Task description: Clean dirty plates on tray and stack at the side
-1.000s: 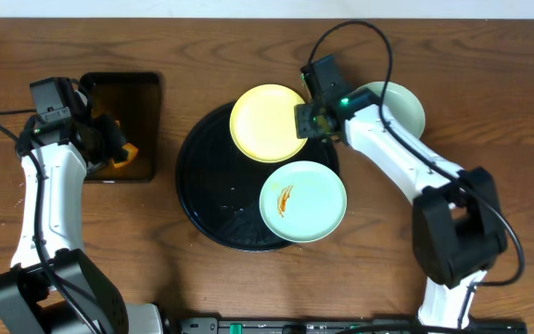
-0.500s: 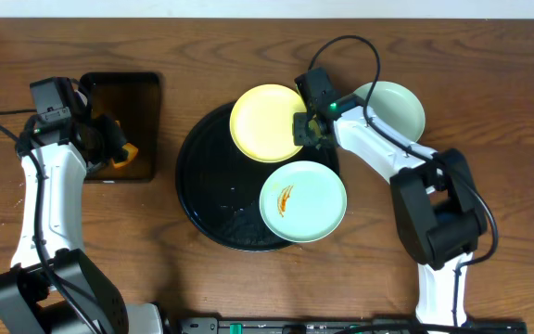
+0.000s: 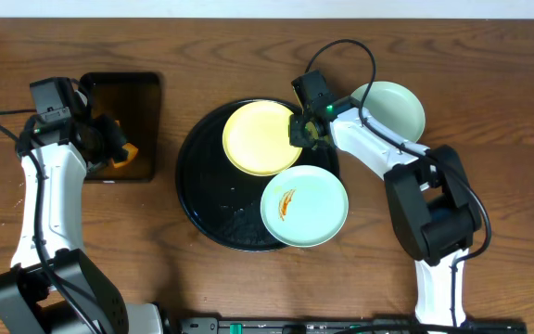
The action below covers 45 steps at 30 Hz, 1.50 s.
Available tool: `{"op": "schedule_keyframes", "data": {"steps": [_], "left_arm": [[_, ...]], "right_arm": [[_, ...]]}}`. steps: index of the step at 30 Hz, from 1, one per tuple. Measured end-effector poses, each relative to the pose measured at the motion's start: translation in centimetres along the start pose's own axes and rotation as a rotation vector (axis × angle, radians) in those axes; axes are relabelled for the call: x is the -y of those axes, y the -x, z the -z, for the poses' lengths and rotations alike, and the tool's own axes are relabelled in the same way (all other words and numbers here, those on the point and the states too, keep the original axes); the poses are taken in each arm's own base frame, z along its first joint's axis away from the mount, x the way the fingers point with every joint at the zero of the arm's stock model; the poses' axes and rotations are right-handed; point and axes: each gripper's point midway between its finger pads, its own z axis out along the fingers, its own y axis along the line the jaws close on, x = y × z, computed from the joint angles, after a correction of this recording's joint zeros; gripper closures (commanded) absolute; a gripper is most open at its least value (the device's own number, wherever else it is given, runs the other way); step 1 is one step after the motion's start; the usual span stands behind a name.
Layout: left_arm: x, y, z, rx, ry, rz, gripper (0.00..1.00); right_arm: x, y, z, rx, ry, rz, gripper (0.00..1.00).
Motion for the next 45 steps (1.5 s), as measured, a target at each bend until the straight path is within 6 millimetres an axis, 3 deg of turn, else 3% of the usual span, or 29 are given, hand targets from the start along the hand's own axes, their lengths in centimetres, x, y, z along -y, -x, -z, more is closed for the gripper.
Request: {"op": "schedule_keyframes", "data": {"steps": [1, 16, 20, 23, 27, 30, 36, 41, 45], "left_arm": [[0.0, 0.0, 0.0, 0.000, 0.000, 0.000, 0.92], [0.0, 0.0, 0.0, -0.001, 0.000, 0.000, 0.92], [0.0, -0.1, 0.0, -0.003, 0.001, 0.000, 0.92], [0.0, -0.1, 0.0, -0.004, 0.001, 0.000, 0.92], [0.0, -0.1, 0.0, -0.004, 0.001, 0.000, 0.92], [0.0, -0.1, 0.0, -0.004, 0.001, 0.000, 0.92], [0.0, -0.1, 0.0, -0.004, 0.001, 0.000, 0.92], [0.0, -0.1, 0.0, -0.004, 0.001, 0.000, 0.92], [0.0, -0.1, 0.0, -0.004, 0.001, 0.000, 0.92]], "right_arm": [[-0.1, 0.0, 0.0, -0.002, 0.004, 0.001, 0.99], [-1.7, -0.2, 0.5, -0.046, 0.121, -0.010, 0.99], [-1.3, 1.8, 2.5, -0.022, 0.194, -0.043, 0.99], [-0.1, 4.2, 5.4, 0.015, 0.279, -0.095, 0.99], [2.3, 7.3, 9.4, 0.066, 0.418, -0.168, 0.99], [4.7, 8.1, 10.9, 0.059, 0.492, -0.231, 0.99], [11.2, 7.7, 11.9, 0.020, 0.485, -0.377, 0.99], [18.8, 6.2, 12.1, 0.009, 0.336, -0.507, 0.99], [23.3, 5.5, 12.3, 0.028, 0.227, -0.549, 0.99]]}}
